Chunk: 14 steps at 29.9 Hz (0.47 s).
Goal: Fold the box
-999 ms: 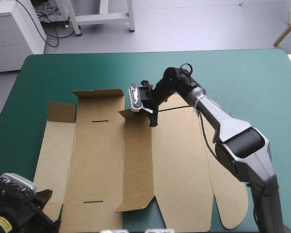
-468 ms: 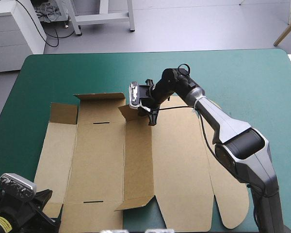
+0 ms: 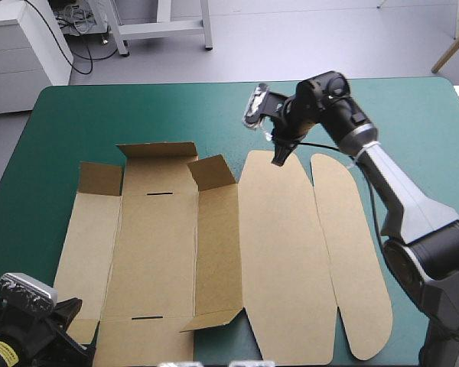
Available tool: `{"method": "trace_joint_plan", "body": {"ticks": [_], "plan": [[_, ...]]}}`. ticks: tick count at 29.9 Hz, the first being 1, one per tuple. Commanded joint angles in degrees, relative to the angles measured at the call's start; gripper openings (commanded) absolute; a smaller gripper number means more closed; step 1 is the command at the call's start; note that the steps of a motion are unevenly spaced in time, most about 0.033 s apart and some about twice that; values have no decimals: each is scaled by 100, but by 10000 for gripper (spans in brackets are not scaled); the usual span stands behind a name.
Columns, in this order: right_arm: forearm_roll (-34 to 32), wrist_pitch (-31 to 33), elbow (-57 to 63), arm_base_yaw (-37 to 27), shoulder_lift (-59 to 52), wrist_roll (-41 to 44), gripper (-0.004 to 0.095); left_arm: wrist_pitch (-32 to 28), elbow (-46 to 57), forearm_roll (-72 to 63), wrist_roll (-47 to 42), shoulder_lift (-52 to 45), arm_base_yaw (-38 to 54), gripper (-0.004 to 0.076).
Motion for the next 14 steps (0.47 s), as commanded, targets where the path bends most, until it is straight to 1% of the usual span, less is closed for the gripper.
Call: {"method": "trace_joint_plan", "body": {"ticks": [1, 3, 6, 10, 12, 14], "plan": [[-183, 200, -162, -426, -756, 710, 208, -299, -178, -16, -104, 86, -2, -10], [-173, 200, -47, -700, -1075, 948, 123, -299, -178, -4, -117, 86, -2, -10], [-172, 200, 271, -1109, -1623, 1273, 36, -299, -178, -4, -121, 86, -2, -10], [-172, 200, 951, -1693, -2388, 1898, 3, -299, -178, -4, -270, 86, -2, -10], [-157, 200, 1459, -1999, -2852, 2706, 1, -299, -178, -14, -270, 86, -2, -10], [-69, 200, 2030, -2267, -3373, 3110, -5, -299, -178, -14, -270, 86, -2, -10]]}}
